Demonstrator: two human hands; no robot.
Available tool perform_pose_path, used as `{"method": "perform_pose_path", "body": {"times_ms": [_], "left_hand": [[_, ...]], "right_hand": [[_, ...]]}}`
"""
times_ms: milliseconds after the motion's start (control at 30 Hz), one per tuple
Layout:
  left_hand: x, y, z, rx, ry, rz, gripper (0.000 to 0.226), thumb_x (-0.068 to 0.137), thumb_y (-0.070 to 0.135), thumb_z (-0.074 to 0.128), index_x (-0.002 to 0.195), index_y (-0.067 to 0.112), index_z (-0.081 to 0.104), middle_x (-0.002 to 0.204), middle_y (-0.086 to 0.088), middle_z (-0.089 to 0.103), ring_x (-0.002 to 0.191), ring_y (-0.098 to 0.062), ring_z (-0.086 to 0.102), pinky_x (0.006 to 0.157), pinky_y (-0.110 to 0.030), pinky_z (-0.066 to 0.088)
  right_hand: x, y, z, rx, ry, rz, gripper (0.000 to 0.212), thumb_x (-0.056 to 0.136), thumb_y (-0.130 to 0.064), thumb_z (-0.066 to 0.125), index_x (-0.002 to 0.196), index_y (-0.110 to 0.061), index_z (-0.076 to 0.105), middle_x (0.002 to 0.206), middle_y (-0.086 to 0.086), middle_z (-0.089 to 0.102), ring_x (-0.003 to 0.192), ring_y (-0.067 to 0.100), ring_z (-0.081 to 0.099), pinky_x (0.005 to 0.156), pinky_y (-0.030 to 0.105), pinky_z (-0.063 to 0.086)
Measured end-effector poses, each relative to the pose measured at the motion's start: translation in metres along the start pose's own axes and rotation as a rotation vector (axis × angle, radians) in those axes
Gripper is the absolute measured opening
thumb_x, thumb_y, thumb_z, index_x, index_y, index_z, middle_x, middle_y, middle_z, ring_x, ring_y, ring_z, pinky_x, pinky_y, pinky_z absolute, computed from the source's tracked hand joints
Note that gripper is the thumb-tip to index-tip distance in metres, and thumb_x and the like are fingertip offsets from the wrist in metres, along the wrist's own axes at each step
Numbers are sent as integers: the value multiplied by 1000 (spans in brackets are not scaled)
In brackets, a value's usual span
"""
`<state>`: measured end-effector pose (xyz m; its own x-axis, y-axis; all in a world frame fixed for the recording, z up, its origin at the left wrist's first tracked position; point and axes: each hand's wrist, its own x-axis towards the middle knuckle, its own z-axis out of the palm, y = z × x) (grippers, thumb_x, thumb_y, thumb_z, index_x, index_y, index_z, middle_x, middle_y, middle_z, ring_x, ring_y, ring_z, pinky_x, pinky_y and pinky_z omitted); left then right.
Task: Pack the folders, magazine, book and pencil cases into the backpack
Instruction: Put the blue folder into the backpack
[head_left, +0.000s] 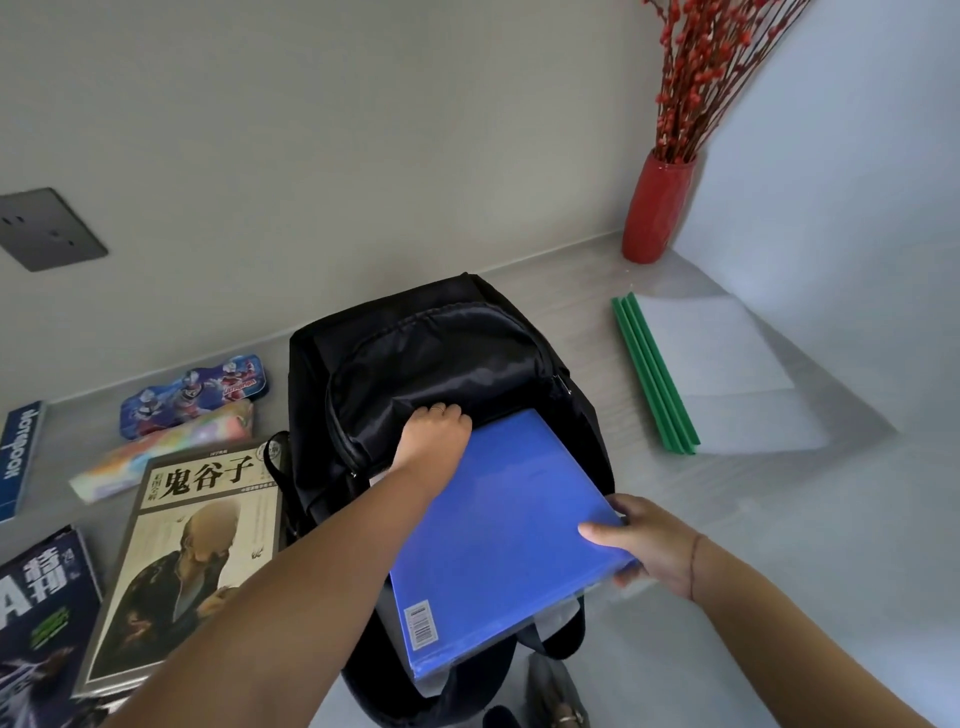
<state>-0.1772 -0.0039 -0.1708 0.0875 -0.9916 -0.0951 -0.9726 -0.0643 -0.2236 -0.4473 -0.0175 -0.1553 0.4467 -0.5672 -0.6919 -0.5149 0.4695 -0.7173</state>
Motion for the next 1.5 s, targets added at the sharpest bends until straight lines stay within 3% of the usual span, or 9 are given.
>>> {"method": "perform_pose_path", "body": {"times_ms": [233,333,433,567,667,800,1067,1300,1500], "left_hand": [[-5,-1,2,220,205,47,44,78,13,63,120,13,49,124,-6,48,120,-26,43,114,-49,18],[-9,-20,8,275,129,-91,73,81,30,69,141,23,28,155,-10,13,145,-30,10,105,-72,-8],[-10,-42,14,247,49,-203,86,80,40,67,147,27,14,157,-13,-9,145,-38,1,106,-71,1],[-13,-51,16,108,92,-150,59,80,13,66,133,16,40,153,-20,24,132,-36,41,109,-46,35],[-19,-46,13,44,232,-31,61,28,-12,85,85,4,71,102,-19,72,81,-34,72,64,-35,61],[-21,-41,7,-115,280,9,73,4,-13,83,75,-2,70,85,-18,75,69,-32,73,40,-31,56],[-24,-43,6,-220,350,-1,52,28,-21,80,75,-1,71,78,-13,74,58,-26,71,36,-24,50],[-24,-53,9,-321,304,-101,32,52,-14,79,75,1,63,56,-10,60,38,-25,53,31,-25,39],[-20,-59,4,-352,299,-100,20,65,-11,74,78,-1,62,58,-13,61,38,-26,48,34,-29,44]], "right_hand": [[5,-10,15,157,98,-47,21,89,-19,63,106,-6,64,103,14,68,58,26,57,48,22,50],[3,-11,14,225,80,-23,27,88,-24,64,112,-10,61,105,12,69,55,22,64,51,24,54],[-1,-7,11,206,18,8,31,89,-26,64,117,-17,56,106,12,70,59,20,70,50,24,54],[-5,-3,9,207,-94,33,32,89,-22,64,118,-24,51,105,18,68,64,27,72,54,28,57],[-1,-4,11,265,-37,1,31,90,-14,62,119,-19,52,100,18,68,53,22,69,50,27,56],[15,-11,18,306,65,13,30,92,-11,59,121,-6,53,88,18,64,49,20,68,47,26,55],[57,-48,44,538,207,89,39,87,-11,66,120,-2,47,79,16,58,51,21,67,47,30,58],[50,-40,55,942,15,258,19,85,-2,65,100,6,56,75,29,70,60,33,72,50,38,60],[72,-57,74,952,197,253,36,94,-2,52,127,10,44,124,30,56,87,35,67,67,36,59]]}}
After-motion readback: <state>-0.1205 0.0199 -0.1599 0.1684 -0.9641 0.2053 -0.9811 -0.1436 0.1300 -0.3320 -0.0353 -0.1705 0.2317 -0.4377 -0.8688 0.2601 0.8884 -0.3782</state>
